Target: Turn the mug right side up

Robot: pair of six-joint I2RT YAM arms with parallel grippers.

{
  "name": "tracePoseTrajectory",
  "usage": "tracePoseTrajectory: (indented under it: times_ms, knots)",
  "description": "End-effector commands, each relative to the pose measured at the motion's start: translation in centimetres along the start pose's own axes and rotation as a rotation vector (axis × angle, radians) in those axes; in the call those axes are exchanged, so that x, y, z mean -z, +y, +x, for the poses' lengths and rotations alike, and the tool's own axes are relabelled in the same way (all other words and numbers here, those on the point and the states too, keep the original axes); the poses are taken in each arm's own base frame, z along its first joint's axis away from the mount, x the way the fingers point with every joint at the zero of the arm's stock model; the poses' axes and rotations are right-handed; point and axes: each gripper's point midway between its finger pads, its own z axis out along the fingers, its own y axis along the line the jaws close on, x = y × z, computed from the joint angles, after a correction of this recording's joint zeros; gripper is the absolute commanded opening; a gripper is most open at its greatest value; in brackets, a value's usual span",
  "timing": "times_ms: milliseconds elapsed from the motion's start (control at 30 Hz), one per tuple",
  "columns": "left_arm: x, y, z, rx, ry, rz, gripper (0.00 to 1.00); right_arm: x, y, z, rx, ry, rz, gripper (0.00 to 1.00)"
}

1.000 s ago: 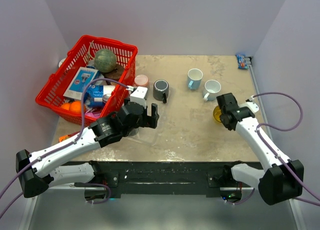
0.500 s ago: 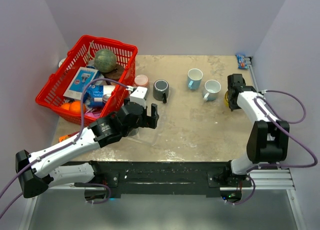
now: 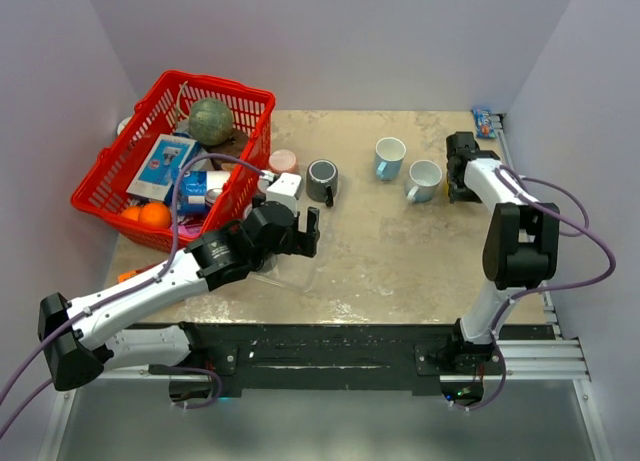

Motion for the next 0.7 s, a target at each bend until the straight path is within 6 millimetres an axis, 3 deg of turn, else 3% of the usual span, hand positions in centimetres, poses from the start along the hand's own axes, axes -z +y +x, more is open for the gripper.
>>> tracePoseTrajectory:
  times_ms: [0, 233, 333, 367, 433, 467, 667]
  knots:
    - [-0.1, 0.0, -2.2, 0.023, -0.043, -0.022, 0.93, 1.2, 3.4, -2.1, -0.115, -0.084, -0.075, 0.10]
    - [-0.1, 0.8, -2.4, 0.029, -0.040, -0.055, 0.93, 0.1, 2.8, -1.0, -0.100, -0.067, -0.028, 0.22]
    - [0.0, 1.0, -2.3, 0.036, -0.036, -0.062, 0.94, -0.2, 2.6, -0.4, -0.100, -0.051, -0.018, 0.33]
    - [0.1, 1.0, -2.3, 0.038, -0.034, -0.063, 0.93, -0.2, 2.5, -0.4, -0.101, -0.050, -0.015, 0.43]
    - [0.1, 1.1, -2.1, 0.040, -0.026, -0.066, 0.94, 0.1, 2.7, -0.7, -0.106, -0.052, -0.029, 0.48]
    - [0.2, 1.1, -2.1, 0.040, -0.024, -0.067, 0.94, 0.1, 2.3, -0.8, -0.099, -0.050, -0.032, 0.55]
    - [0.6, 1.3, -2.6, 0.043, -0.035, -0.078, 0.94, 2.1, 3.0, -2.3, -0.053, -0.051, -0.140, 0.81]
